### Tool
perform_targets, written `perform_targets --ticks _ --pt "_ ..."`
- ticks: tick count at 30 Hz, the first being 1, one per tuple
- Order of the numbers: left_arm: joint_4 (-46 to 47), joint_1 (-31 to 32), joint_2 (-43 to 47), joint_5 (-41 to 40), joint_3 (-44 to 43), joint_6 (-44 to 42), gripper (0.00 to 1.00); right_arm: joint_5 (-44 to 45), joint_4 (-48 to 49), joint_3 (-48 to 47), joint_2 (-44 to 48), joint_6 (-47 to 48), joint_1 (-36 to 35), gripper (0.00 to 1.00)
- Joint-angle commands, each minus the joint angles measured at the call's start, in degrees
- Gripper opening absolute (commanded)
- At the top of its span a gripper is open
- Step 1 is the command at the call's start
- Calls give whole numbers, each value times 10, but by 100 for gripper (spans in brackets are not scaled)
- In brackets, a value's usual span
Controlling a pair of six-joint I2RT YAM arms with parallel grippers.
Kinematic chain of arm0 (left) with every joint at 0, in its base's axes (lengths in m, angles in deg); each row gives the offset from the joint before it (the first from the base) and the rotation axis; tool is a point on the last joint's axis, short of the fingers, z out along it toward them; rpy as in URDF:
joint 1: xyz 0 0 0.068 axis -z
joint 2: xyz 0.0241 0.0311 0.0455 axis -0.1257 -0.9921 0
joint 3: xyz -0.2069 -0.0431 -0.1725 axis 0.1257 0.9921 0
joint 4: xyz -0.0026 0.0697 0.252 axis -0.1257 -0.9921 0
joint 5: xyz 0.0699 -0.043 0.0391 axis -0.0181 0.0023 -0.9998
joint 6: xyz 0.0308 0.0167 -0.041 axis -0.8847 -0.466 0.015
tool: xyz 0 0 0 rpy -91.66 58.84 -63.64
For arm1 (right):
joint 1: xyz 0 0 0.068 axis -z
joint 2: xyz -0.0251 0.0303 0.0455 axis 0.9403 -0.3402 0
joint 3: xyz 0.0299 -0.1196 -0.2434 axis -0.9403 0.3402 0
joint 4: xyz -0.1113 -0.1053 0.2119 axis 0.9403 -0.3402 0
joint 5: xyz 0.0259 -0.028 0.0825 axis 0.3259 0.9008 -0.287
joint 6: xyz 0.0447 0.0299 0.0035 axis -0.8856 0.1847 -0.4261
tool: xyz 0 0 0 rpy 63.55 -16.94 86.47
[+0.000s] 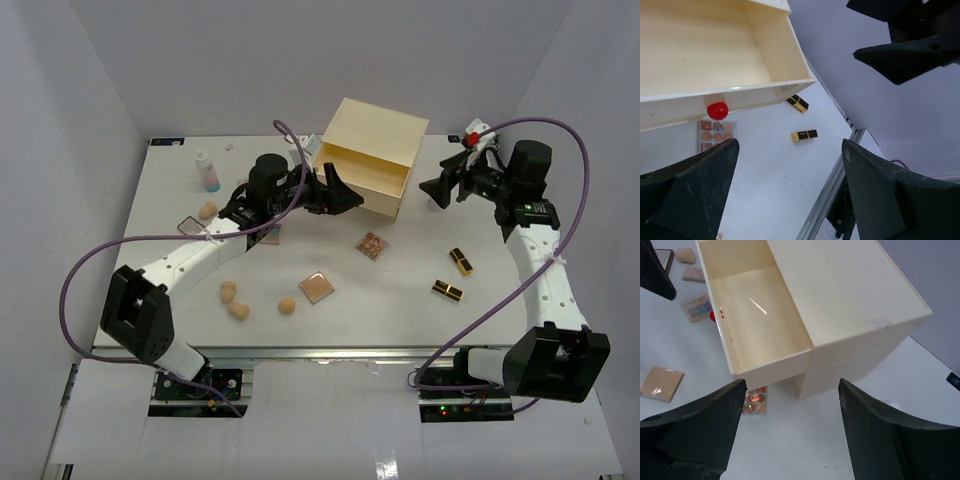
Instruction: Organize the makeup
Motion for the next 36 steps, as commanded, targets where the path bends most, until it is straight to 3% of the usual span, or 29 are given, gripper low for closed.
perform_targets --ticks 1,3,5,6,10,16,21,30,36 --pt "-34 -9 93 9 20 -86 98 -105 87 55 40 22 72 84" --pt "-60 -16 128 -9 38 -125 98 -141 93 83 37 32 119 84" --pt "-81 -24 168 -35 59 -156 98 -167 100 107 26 36 162 95" --pt "-84 -29 195 -56 68 -166 98 -173 100 112 13 42 172 90" --pt "-89 -37 255 -111 119 -214 98 -141 100 144 -21 104 199 90" --pt "-70 -38 338 -223 212 -284 98 -42 191 135 -123 100 191 90" --pt "-57 -40 372 -266 246 -301 98 30 171 45 -234 89 152 90" --pt "-57 -42 373 -268 253 -301 98 113 140 -38 -326 8 89 94" --pt "-57 -45 369 -265 255 -301 98 114 155 -46 -375 -37 83 100"
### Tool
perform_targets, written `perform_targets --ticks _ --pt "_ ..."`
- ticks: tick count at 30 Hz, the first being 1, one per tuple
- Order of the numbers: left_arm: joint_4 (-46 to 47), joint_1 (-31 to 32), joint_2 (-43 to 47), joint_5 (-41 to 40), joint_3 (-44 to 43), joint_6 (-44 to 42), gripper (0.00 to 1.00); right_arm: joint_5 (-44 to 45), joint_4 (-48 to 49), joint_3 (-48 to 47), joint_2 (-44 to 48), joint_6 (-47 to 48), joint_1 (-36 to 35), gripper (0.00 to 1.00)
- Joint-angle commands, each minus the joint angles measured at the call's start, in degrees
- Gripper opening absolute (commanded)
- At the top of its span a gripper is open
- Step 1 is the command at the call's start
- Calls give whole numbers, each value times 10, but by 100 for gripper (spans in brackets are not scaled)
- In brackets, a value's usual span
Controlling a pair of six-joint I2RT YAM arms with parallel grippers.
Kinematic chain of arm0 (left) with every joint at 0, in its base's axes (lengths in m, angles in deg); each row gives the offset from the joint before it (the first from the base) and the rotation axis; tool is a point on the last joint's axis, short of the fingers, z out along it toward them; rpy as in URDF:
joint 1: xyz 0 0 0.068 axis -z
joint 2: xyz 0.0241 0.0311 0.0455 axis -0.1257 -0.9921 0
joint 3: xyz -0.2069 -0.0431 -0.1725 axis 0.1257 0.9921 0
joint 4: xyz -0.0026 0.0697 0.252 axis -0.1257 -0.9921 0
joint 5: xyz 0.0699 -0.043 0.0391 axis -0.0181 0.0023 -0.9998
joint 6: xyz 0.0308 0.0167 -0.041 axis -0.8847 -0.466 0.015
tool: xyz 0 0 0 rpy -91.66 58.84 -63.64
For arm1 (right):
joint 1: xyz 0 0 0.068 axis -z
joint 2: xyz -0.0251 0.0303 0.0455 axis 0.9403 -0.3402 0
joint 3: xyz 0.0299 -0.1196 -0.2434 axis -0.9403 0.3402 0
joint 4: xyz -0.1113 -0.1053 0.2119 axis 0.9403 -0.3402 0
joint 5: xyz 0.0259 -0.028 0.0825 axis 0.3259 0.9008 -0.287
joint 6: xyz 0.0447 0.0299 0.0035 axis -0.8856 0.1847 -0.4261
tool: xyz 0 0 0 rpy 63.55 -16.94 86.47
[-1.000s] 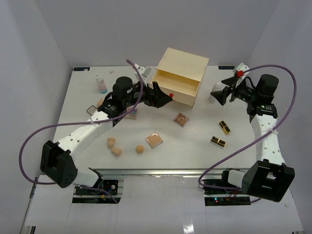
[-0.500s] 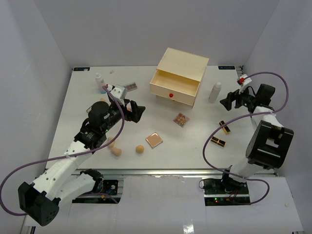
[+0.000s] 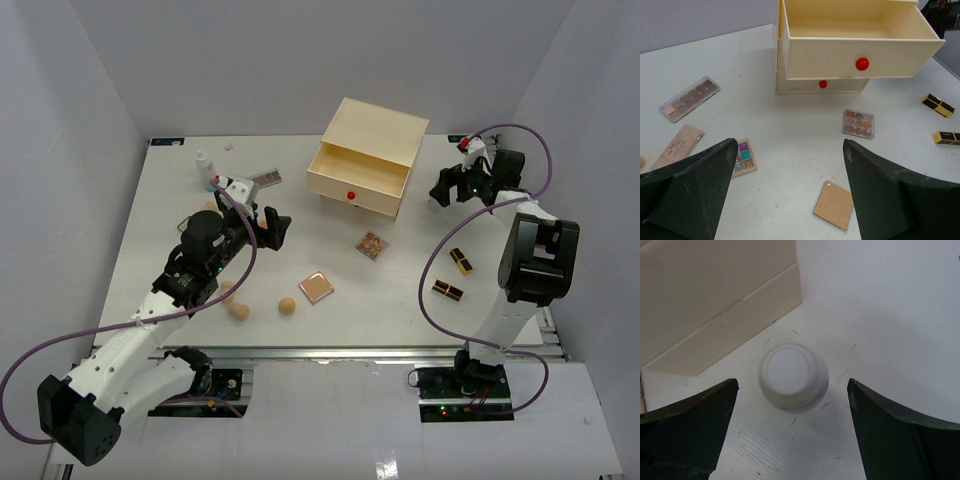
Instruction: Organize the makeup
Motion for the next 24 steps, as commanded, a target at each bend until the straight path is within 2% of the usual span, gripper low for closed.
perform_targets --ticks 1,7,14,21,24 --pt "7 -5 7 -3 4 -5 98 17 16 -17 -29 -52 1 99" --pt "7 -10 2 4 4 -3 98 16 29 -8 -38 -54 -3 88" --pt "8 -14 -1 5 5 -1 98 2 42 -7 -42 -58 -5 66" --pt "9 -17 -3 5 6 0 98 -5 44 -12 -51 -56 -6 57" --pt "9 -18 -5 5 6 1 98 -7 44 -15 -54 -54 -6 50"
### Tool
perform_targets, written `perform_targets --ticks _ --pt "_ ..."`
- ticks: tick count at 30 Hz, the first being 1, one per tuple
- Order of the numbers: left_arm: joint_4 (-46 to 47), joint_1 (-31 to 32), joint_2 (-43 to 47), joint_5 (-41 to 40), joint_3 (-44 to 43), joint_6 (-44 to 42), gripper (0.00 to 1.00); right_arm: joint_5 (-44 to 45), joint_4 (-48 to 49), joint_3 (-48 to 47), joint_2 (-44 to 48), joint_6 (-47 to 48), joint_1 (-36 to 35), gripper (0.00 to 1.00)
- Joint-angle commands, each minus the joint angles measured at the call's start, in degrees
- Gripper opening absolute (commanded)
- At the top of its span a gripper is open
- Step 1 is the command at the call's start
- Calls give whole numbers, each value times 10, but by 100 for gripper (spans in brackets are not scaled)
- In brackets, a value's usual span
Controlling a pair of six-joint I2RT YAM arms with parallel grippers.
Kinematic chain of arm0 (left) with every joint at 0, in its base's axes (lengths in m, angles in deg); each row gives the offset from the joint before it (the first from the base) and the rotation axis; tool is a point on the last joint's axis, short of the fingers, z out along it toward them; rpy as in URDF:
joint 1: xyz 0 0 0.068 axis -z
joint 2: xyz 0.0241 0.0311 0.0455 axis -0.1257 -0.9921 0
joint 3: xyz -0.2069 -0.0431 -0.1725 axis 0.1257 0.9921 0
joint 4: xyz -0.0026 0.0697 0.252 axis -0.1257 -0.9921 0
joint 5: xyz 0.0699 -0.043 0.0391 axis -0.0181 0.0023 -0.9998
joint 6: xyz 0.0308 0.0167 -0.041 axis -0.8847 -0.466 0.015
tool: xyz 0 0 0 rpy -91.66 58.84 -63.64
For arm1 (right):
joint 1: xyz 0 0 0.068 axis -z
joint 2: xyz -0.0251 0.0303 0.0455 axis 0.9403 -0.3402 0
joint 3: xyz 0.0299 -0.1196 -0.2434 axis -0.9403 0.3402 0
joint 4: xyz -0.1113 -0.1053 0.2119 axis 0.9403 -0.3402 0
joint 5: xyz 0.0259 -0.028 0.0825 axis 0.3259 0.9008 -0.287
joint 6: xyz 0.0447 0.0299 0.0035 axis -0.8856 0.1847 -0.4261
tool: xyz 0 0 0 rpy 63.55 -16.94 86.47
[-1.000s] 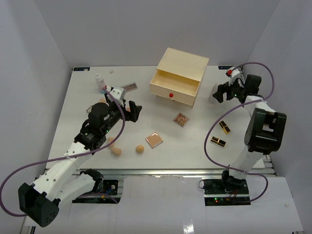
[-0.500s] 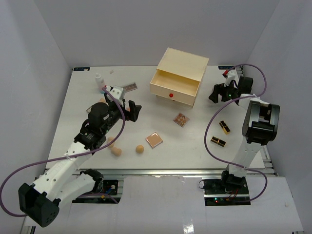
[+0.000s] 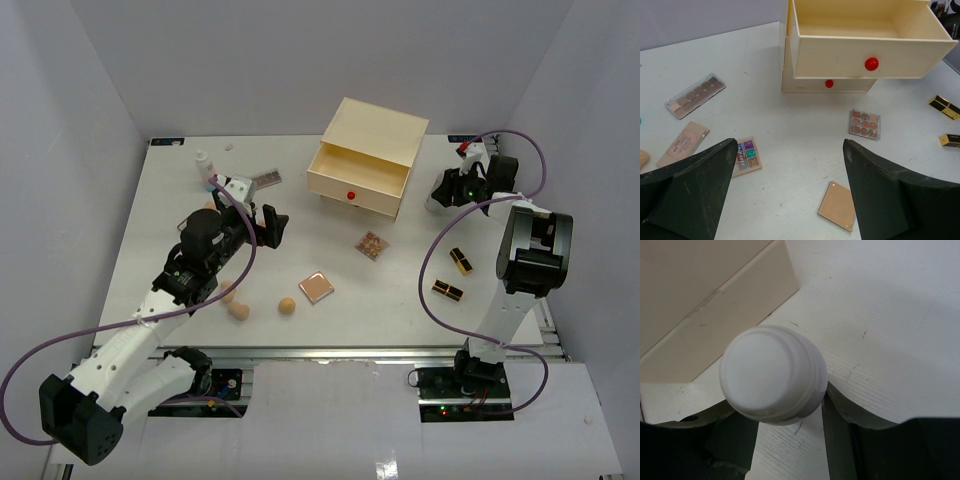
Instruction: Organize the makeup
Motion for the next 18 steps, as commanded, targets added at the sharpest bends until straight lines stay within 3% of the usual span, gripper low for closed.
perform_targets --ticks 1,11,18 --pt "9 -5 -1 6 5 1 98 -17 20 -17 -11 0 -2 47" --pt "9 -9 -4 26 6 2 98 -17 21 -12 -7 1 -3 39" --pt "10 -12 -7 33 6 4 98 -11 21 -3 -1 6 -6 64"
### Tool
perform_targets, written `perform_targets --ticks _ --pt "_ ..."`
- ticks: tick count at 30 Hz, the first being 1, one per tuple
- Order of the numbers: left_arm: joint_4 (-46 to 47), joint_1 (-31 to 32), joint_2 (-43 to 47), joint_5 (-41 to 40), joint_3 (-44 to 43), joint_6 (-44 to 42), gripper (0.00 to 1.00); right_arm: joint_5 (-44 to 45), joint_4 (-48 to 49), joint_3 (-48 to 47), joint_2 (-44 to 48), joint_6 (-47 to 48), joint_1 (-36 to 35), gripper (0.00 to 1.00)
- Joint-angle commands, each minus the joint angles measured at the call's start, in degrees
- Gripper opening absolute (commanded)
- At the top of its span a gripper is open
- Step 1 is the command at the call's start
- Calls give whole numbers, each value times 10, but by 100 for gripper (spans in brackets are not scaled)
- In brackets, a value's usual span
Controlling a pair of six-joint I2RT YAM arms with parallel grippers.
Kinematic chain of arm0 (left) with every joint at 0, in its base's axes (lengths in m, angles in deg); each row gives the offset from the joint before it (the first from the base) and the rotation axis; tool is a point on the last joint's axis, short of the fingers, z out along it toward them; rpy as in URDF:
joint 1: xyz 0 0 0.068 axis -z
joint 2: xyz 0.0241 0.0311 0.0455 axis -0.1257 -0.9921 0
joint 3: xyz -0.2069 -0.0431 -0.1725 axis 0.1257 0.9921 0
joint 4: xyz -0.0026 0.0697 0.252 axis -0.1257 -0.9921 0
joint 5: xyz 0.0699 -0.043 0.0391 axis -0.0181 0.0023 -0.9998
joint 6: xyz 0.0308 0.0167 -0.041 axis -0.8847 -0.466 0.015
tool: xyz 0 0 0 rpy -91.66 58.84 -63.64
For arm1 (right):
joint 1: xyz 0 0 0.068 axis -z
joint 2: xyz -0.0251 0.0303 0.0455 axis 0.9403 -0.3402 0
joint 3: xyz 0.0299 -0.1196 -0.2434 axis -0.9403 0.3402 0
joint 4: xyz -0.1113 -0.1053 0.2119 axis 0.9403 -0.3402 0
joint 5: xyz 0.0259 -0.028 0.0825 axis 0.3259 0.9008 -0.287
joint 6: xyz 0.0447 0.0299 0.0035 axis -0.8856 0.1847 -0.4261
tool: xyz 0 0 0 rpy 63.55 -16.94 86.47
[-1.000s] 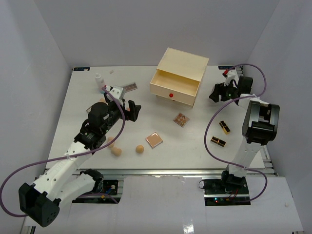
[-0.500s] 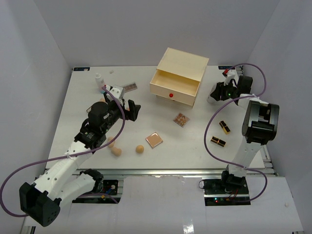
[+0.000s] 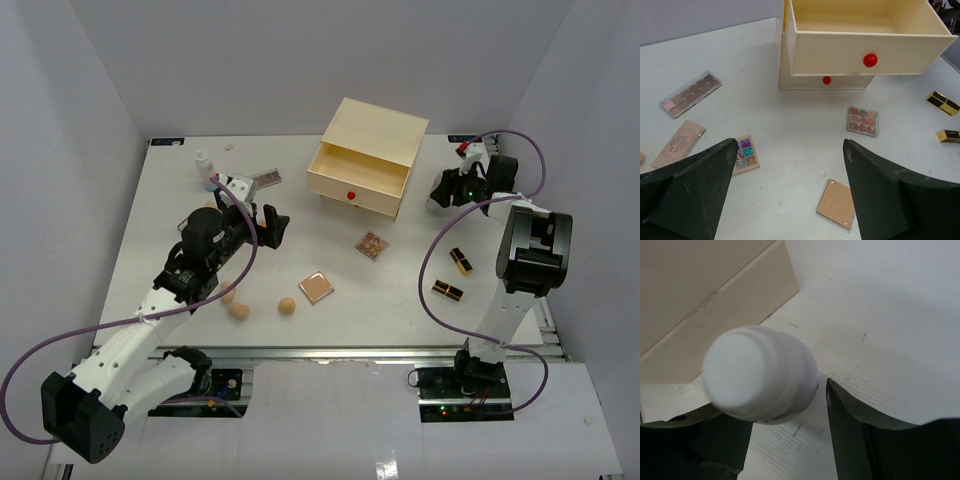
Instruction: Organize the makeup
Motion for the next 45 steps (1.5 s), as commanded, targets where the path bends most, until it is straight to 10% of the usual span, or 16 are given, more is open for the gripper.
perform_targets --ticks 1,13,25,45 --pt "9 -4 1 12 6 3 98 -7 13 -3 3 7 -6 65" --pt "9 -7 -1 14 6 3 98 20 16 -27 -12 10 -23 73" --pt "9 -9 2 15 7 4 98 26 15 -2 14 22 -22 29" --pt "10 -10 12 28 5 9 98 183 -143 103 403 106 -163 14"
